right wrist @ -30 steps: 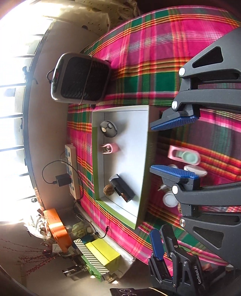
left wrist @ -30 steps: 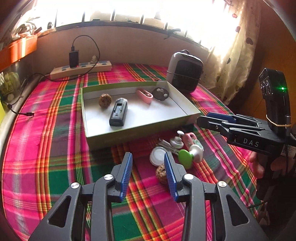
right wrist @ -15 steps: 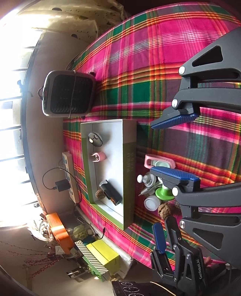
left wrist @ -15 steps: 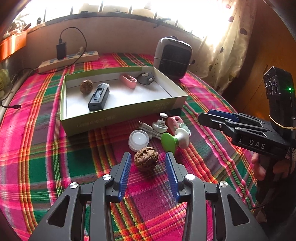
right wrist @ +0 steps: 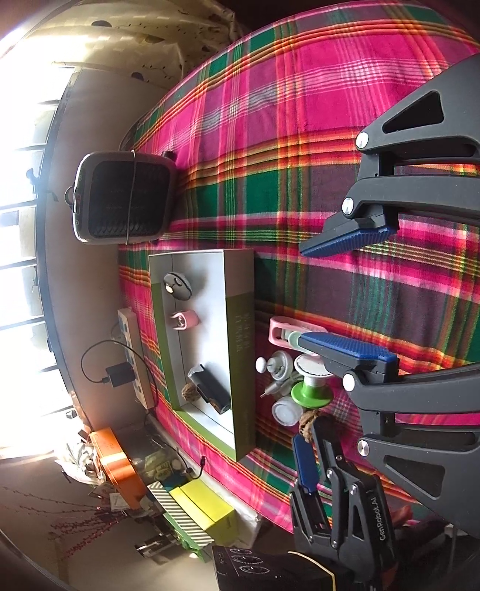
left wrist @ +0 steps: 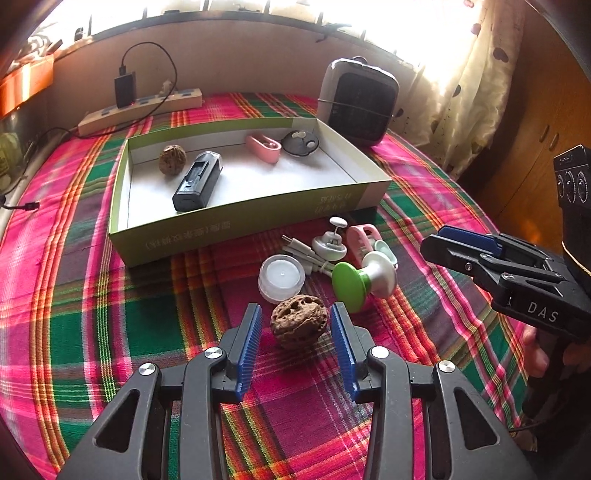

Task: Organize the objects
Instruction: 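Move the left tool to the textured walnut while the right tool approaches the pink holder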

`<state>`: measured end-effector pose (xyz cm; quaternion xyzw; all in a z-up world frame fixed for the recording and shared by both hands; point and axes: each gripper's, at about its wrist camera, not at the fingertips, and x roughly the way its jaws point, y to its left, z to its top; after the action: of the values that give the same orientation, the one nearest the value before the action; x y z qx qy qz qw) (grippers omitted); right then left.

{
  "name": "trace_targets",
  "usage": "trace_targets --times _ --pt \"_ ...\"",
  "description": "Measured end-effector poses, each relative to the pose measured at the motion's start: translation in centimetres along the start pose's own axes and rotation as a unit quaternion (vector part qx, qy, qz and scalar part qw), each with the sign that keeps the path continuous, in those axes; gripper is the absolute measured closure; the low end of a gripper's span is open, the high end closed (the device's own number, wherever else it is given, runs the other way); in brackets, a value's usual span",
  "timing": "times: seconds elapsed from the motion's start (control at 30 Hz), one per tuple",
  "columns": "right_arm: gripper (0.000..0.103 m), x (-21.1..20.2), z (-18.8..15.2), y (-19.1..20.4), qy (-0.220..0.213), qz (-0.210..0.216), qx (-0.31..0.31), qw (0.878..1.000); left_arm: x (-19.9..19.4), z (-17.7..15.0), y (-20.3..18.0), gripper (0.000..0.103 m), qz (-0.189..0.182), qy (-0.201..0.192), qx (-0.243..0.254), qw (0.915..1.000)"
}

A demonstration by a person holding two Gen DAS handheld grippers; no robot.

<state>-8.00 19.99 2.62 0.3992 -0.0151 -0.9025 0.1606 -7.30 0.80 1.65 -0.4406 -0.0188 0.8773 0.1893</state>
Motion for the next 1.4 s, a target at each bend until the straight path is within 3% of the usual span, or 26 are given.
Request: trace_targets --times 0.83,1.4 --pt "0.059 4.3 2.3 1.7 0.046 0.027 -0.031 0.998 -0.1 0.0 2.0 0.067 0.022 0.000 -0.008 0.9997" --pt "0.059 5.4 2.2 1.7 0.069 0.007 -0.053 0.996 0.1 0.3 2.0 0.067 0.023 0.000 -0.006 0.9997"
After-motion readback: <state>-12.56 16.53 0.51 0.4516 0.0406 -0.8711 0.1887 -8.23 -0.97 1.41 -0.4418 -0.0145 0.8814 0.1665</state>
